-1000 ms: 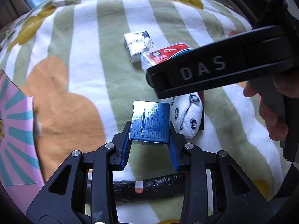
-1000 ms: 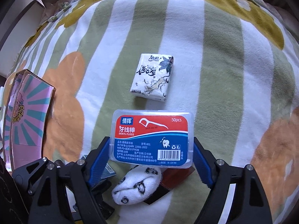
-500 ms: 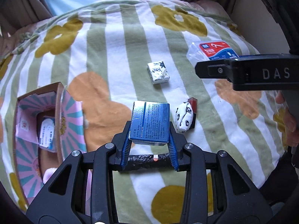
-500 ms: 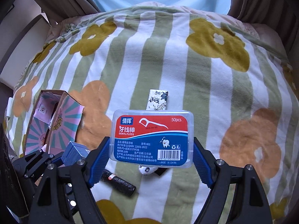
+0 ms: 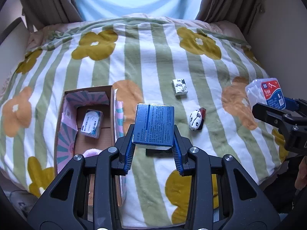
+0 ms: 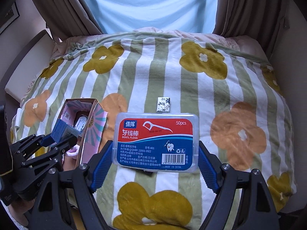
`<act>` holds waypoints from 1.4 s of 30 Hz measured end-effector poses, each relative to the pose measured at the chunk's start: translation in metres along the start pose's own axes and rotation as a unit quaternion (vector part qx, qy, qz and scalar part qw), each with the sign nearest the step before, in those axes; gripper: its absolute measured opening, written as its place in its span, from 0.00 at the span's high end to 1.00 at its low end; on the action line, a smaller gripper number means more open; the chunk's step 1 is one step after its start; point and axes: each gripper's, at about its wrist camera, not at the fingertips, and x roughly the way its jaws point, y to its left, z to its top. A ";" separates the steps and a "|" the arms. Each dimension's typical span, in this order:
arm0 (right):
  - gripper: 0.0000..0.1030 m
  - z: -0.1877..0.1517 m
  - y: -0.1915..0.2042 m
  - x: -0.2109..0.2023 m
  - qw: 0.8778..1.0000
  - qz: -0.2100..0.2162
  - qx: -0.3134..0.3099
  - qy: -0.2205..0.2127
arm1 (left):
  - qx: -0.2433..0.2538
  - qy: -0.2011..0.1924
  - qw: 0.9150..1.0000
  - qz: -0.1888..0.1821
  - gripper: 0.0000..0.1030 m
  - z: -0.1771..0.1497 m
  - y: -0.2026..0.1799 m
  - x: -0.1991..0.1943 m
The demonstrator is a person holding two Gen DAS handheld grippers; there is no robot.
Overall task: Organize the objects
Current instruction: 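Carry blue box with left tool while right tool carries red floss box to box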
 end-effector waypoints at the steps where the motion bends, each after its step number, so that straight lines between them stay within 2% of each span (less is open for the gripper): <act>1: 0.23 -0.004 0.002 -0.003 1.000 -0.001 -0.001 0.000 | -0.004 0.000 1.000 0.003 0.69 -0.003 0.003 -0.004; 6: 0.23 -0.022 0.011 -0.009 1.000 -0.012 -0.004 -0.006 | -0.012 0.002 1.000 0.010 0.69 -0.016 0.013 -0.010; 12: 0.23 -0.024 0.014 -0.010 1.000 -0.012 0.001 -0.009 | -0.010 -0.001 1.000 0.007 0.69 -0.018 0.016 -0.011; 18: 0.24 -0.016 0.025 -0.011 1.000 -0.004 -0.010 -0.011 | -0.016 -0.006 1.000 0.013 0.69 -0.014 0.024 -0.018; 26: 0.24 0.006 0.061 -0.001 0.998 0.027 -0.053 -0.008 | -0.061 -0.012 0.997 0.044 0.69 -0.016 0.055 -0.029; 33: 0.24 0.029 0.111 0.019 0.989 0.068 -0.127 0.006 | -0.134 -0.005 0.987 0.085 0.69 -0.036 0.099 -0.036; 42: 0.23 0.048 0.175 0.056 0.964 0.120 -0.235 0.031 | -0.233 0.012 0.964 0.127 0.69 -0.065 0.141 -0.031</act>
